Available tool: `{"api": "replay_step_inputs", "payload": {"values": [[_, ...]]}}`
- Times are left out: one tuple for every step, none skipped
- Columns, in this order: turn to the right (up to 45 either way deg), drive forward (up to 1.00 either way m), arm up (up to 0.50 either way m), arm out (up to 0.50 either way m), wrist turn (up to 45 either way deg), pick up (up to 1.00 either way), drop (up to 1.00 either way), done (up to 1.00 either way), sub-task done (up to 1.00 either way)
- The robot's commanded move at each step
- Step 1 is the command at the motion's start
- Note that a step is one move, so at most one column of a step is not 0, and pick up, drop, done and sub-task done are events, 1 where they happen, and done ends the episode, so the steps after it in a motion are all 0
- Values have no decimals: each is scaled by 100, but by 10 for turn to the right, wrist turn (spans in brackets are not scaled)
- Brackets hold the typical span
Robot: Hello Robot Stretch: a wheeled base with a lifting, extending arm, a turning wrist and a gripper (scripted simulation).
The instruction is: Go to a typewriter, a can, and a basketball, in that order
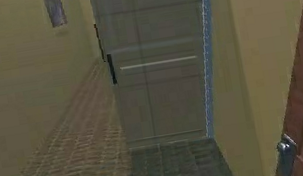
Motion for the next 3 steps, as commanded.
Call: {"api": "replay_step_inputs", "payload": {"values": [[-330,0,0,0,0,0,0,0,0],[0,100,0,0,0,0,0,0,0],[-30,0,0,0,0,0,0,0,0]]}}
